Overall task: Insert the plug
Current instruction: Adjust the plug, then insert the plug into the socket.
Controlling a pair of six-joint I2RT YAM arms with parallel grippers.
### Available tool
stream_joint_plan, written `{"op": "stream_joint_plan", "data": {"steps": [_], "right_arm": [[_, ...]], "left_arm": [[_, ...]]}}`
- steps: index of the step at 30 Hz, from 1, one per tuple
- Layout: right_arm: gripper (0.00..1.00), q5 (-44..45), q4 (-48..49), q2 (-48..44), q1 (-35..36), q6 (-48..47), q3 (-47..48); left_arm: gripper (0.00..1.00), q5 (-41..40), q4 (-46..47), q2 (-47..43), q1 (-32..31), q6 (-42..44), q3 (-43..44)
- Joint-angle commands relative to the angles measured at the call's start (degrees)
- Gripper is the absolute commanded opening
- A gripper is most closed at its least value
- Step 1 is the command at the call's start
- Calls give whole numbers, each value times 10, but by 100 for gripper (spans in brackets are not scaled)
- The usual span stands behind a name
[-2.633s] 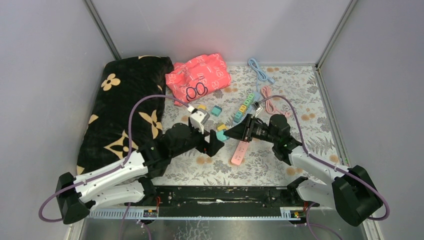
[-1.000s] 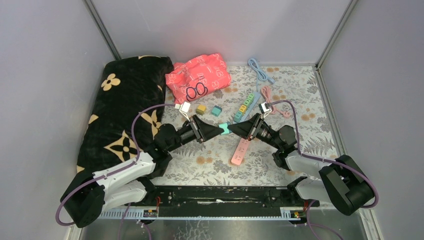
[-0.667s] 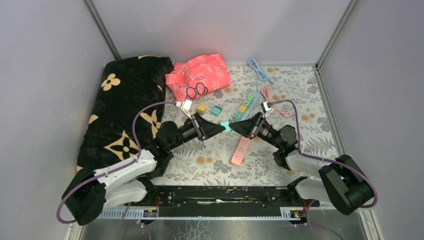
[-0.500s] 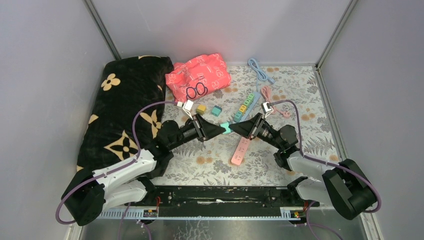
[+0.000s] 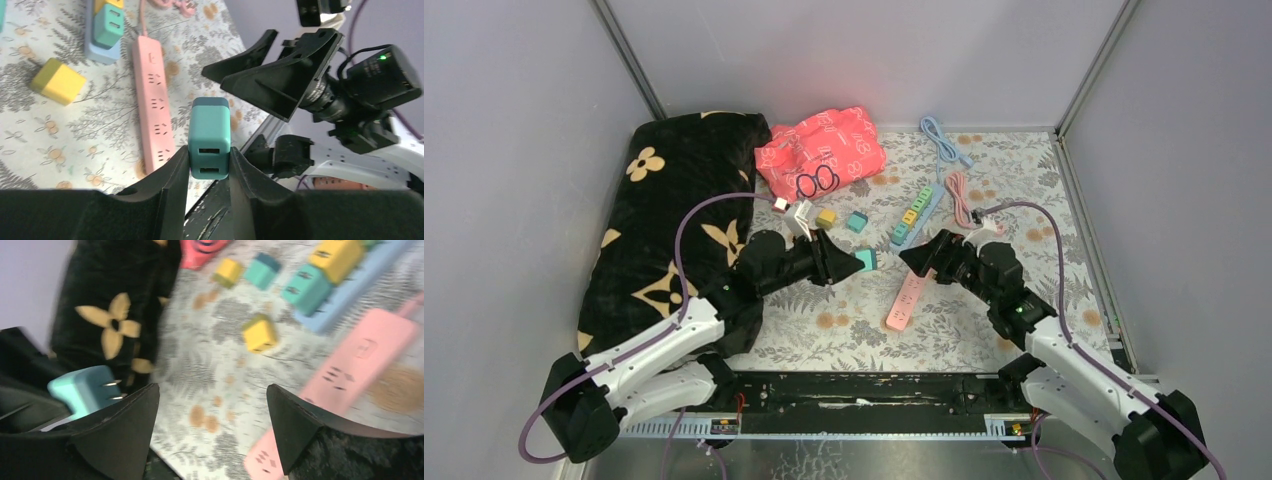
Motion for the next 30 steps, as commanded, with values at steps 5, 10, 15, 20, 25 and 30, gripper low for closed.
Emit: {"op": "stream_joint_plan", "data": {"steps": [5,10,15,20,25,30], "right_arm": [[85,157,-184,35,-11,-96,65],[79,158,-202,96,-22,-46,82],[71,148,-199,146,-36,12,75],[64,122,-166,159,-52,31,49],[58,65,-85,193,-57,58,4],[54,6,-25,261,-57,76,3]], "left_arm": [[0,-41,-174,34,-8,99,69],[0,-63,-232,49,-21,126,94],[0,-62,-238,53,-34,132,96],[0,-69,-250,72,-45,136,109],[0,-72,-267,120,-50,154,146],[0,-79,-272,154,-51,167,185]]}}
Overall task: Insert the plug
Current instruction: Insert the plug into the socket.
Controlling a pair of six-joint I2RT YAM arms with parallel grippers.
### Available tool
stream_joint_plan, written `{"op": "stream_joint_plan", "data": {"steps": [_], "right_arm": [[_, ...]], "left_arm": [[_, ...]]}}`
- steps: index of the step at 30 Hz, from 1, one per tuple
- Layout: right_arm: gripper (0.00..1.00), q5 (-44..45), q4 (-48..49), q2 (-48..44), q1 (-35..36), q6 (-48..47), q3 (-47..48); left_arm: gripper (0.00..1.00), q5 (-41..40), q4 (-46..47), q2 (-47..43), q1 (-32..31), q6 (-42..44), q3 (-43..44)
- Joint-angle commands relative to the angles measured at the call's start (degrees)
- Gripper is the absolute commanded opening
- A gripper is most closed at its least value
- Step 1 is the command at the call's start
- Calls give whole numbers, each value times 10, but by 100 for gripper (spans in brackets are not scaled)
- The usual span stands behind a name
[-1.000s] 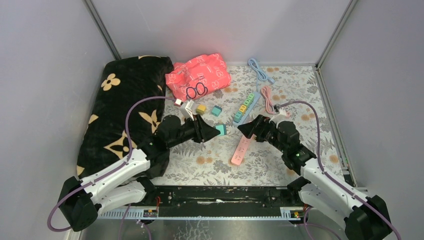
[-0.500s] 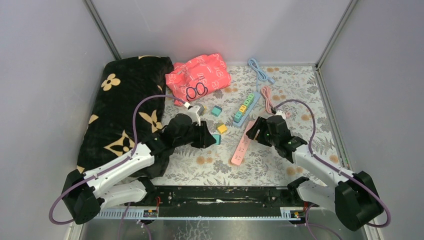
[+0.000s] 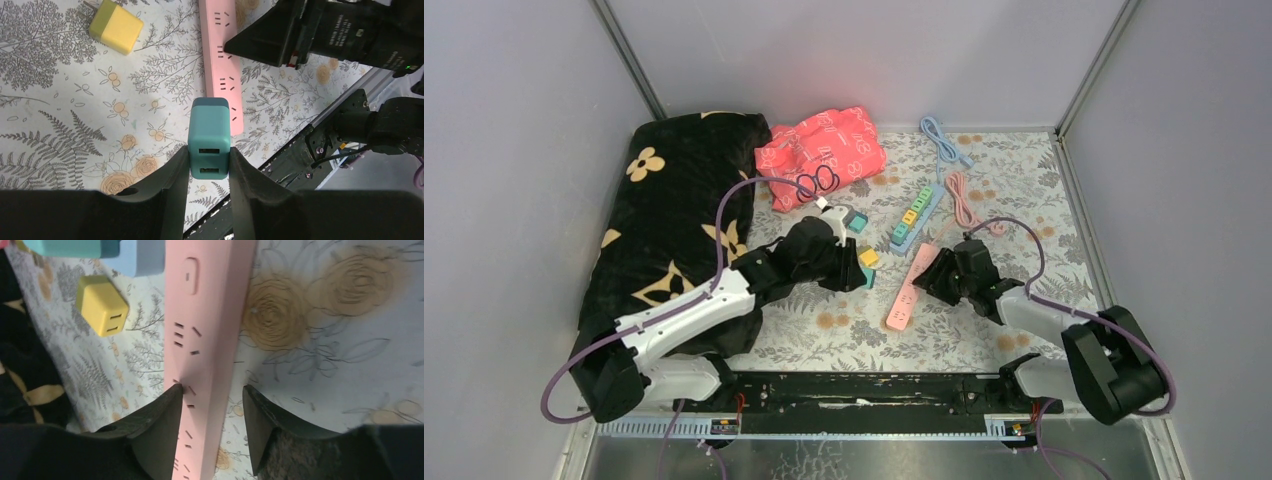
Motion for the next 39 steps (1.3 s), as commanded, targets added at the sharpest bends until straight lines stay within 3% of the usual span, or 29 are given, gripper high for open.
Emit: {"op": "stream_joint_plan", "data": {"steps": [1,10,20,27,33,36,39], "right_arm": [[51,-62,78,46,-3,26,7],[31,-133,103,96,2,43,-14],[30,-139,91,102,64,43,-30],[33,-136,70,71,99,50,-28],[42,-81,25,-23,98,40,-19],[50,-33,-10,-57,87,26,-2],[54,-41,-4,-63,45,12,7]], "left_arm": [[0,-12,-5,22,-4,28,45],[0,-12,-15,92,-4,41,89],[0,-22,-28,129,-12,45,114],[0,-43,-61,142,-19,58,136],[0,-42,-64,153,-19,73,148],[0,-55,-76,160,-20,90,163],[0,-58,-84,168,-20,100,176]]}}
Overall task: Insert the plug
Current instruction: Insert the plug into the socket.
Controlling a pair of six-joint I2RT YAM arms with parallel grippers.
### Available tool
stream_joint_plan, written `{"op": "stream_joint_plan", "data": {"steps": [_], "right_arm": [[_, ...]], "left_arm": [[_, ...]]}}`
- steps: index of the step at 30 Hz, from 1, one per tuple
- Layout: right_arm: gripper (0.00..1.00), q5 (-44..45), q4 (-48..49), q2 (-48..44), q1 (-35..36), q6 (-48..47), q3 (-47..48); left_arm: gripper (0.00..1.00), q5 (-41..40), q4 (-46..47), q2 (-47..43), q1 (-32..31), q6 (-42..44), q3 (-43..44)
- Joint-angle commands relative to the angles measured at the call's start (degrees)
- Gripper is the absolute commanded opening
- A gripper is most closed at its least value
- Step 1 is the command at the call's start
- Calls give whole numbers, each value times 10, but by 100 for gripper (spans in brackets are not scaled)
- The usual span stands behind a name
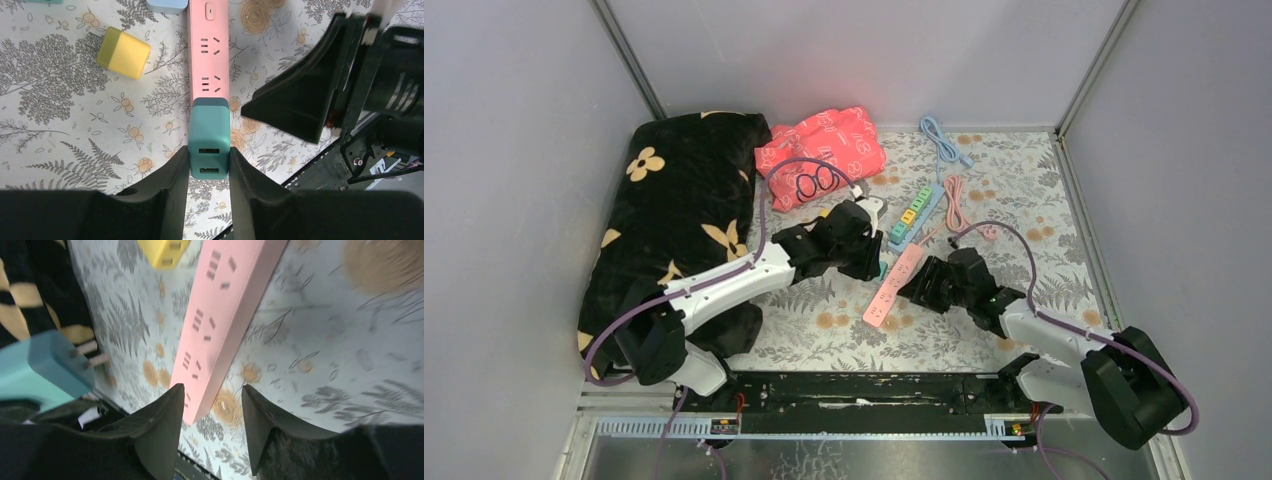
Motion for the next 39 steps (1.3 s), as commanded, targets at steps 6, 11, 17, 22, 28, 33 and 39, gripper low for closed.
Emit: {"op": "stream_joint_plan", "data": {"steps": [6,11,17,22,28,33,39], "right_arm": [[57,1,4,26,-127,-59,71],[58,13,26,88,-173,-81,112],[54,-47,57,194,-200,-106,170],[53,-84,68,244,-201,-117,201],[50,-128,84,287,-201,-123,196],[44,-164,112,294,-200,-112,157],[40,-170,138,274,-187,-96,111]], "left_arm": [[0,-6,-6,20,-3,31,31],[0,3,4,26,-3,31,27],[0,14,12,24,-3,29,21],[0,15,15,36,-3,33,22],[0,17,15,51,-4,33,26],[0,23,15,60,-3,33,29],[0,24,15,73,-3,35,36]]}}
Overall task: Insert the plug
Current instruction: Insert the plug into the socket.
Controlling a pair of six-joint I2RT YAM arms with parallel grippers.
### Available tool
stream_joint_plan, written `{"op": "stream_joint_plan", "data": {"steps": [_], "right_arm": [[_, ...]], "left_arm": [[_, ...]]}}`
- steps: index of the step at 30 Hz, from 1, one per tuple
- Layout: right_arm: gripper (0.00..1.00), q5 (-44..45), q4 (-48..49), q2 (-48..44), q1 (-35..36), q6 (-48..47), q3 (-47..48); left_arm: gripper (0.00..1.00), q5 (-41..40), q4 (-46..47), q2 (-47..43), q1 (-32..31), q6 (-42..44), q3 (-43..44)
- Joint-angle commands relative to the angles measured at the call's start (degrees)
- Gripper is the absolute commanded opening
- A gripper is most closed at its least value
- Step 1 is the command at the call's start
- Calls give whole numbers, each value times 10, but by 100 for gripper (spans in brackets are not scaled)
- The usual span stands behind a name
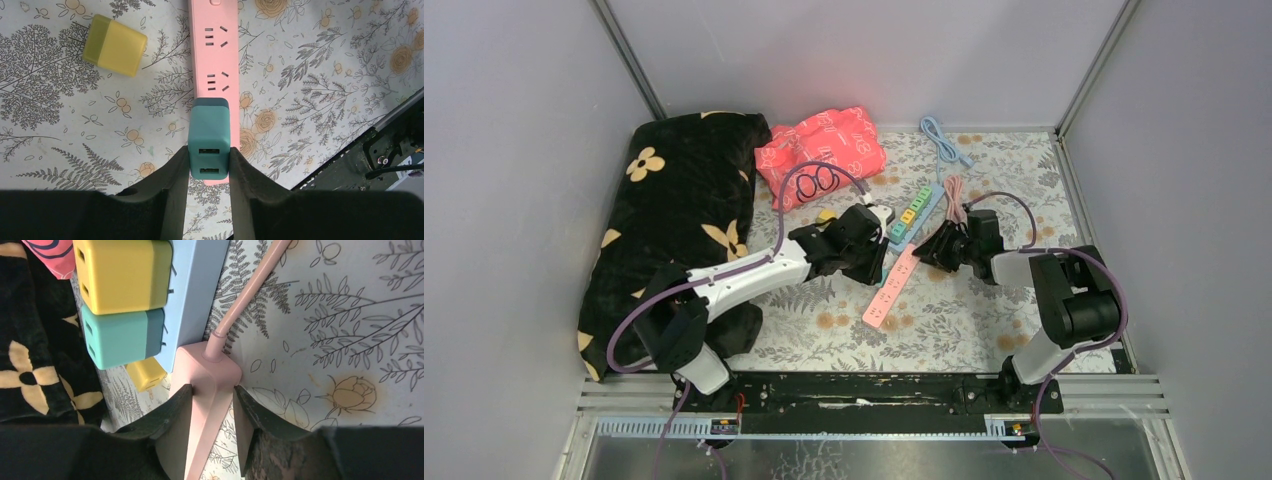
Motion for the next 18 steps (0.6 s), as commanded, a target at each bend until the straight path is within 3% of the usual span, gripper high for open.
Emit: {"op": "stream_joint_plan", "data": {"steps": [1,18], "right_arm": [[40,-41,5,-22,24,12,-33],[38,4,16,-38,77,50,-65]], "left_arm": [[0,7,17,17,-3,13,26],[0,-15,-45,93,-3,33,114]]}}
